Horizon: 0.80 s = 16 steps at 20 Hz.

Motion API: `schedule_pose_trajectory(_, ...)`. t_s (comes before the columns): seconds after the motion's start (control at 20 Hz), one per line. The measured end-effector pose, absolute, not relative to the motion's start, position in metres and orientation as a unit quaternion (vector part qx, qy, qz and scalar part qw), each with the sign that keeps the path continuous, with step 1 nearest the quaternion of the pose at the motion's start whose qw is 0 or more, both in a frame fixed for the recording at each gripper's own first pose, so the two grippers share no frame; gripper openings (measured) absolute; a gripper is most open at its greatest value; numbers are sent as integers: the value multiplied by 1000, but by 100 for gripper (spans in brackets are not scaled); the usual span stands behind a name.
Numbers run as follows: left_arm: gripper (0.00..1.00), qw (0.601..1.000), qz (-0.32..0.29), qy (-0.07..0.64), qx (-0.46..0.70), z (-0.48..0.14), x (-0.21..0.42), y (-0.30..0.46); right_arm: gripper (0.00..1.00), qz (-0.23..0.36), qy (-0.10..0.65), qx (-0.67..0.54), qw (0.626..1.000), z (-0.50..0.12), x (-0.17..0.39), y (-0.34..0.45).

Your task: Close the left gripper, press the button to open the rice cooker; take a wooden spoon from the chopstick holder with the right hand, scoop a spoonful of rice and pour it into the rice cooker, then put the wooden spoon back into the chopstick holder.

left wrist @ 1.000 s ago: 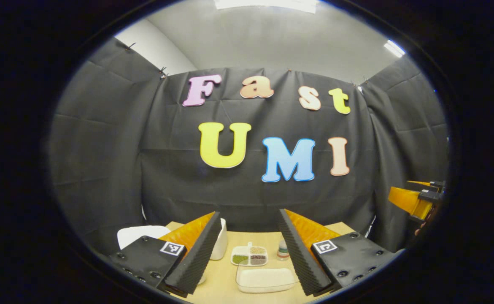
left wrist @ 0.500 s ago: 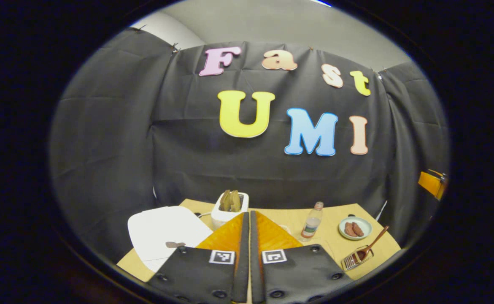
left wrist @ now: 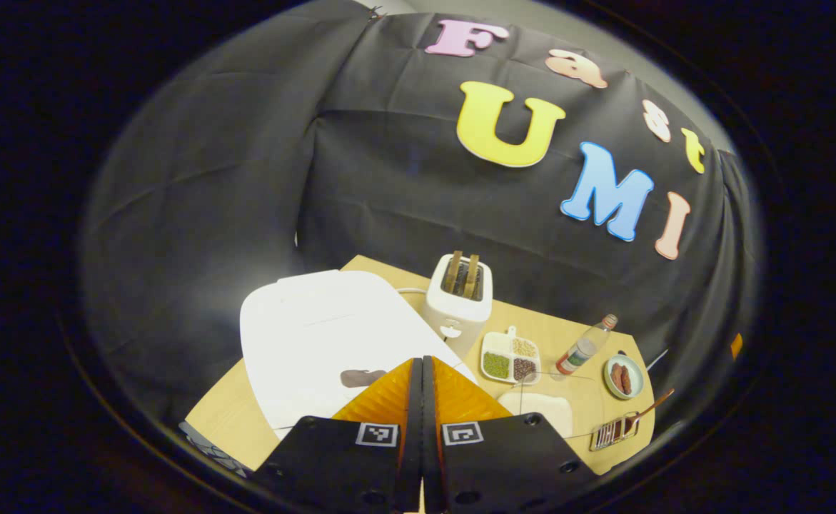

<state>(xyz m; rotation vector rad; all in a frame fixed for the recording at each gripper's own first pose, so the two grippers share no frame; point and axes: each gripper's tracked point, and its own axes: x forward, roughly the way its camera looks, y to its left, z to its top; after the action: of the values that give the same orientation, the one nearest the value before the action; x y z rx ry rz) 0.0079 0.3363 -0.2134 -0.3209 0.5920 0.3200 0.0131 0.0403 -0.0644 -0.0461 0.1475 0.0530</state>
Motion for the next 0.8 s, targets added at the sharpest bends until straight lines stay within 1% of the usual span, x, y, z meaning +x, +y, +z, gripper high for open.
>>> schedule_pose_trajectory(0.15, 9, 916, 174, 313, -181, -235, 12, 354, 95, 27, 79, -24, 996, -69, 18, 40)
schedule_pose_trajectory(0.25, 9, 914, 177, 323, -170, -251, 16, 356, 95, 26, 80, -26, 996, -69, 20, 39)
schedule_pose_trajectory(0.4, 9, 905, 185, 357, -138, -276, 12, 358, 95, 24, 84, -32, 996, -72, 23, 38)
schedule_pose_trajectory(0.45, 9, 898, 189, 371, -140, -278, 7, 356, 95, 25, 87, -34, 995, -73, 23, 38)
schedule_pose_trajectory(0.5, 10, 899, 194, 368, -138, -278, 14, 360, 95, 25, 88, -36, 995, -74, 23, 38)
schedule_pose_trajectory(0.55, 9, 891, 193, 385, -143, -282, 10, 356, 95, 25, 86, -37, 995, -72, 23, 39)
schedule_pose_trajectory(0.7, 9, 896, 195, 370, -151, -274, 18, 362, 95, 29, 86, -36, 995, -73, 23, 41)
schedule_pose_trajectory(0.8, 9, 912, 216, 324, -128, -247, 25, 373, 95, 29, 85, -36, 995, -73, 24, 38)
